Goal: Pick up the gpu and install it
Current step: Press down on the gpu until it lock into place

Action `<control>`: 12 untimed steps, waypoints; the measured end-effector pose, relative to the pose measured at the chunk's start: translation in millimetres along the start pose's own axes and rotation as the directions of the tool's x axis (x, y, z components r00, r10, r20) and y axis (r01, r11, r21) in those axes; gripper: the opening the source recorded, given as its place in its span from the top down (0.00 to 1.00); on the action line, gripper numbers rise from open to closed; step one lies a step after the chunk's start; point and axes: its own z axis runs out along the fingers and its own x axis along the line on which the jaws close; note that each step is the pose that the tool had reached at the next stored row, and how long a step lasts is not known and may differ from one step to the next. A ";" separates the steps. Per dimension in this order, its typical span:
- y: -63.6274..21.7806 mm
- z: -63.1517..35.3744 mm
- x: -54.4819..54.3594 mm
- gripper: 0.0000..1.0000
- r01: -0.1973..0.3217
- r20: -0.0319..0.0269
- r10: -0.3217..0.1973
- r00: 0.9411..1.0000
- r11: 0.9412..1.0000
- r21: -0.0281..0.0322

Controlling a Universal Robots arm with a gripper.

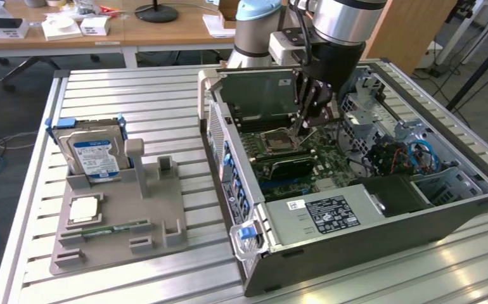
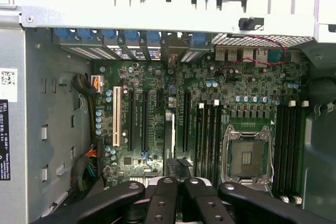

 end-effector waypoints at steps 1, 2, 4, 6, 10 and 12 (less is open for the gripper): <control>0.0 0.0 0.0 0.90 0.000 0.000 0.000 1.000 1.000 0.000; 0.0 0.0 0.0 0.90 0.000 0.000 0.000 1.000 1.000 0.000; 0.0 0.0 0.0 0.90 0.000 0.000 0.000 1.000 1.000 0.000; 0.0 0.9 0.1 0.90 0.000 0.000 0.000 1.000 1.000 0.000; 0.0 8.2 0.2 0.90 0.000 0.000 0.000 1.000 1.000 0.000; -0.1 11.9 0.3 0.90 0.000 0.000 0.000 1.000 1.000 0.000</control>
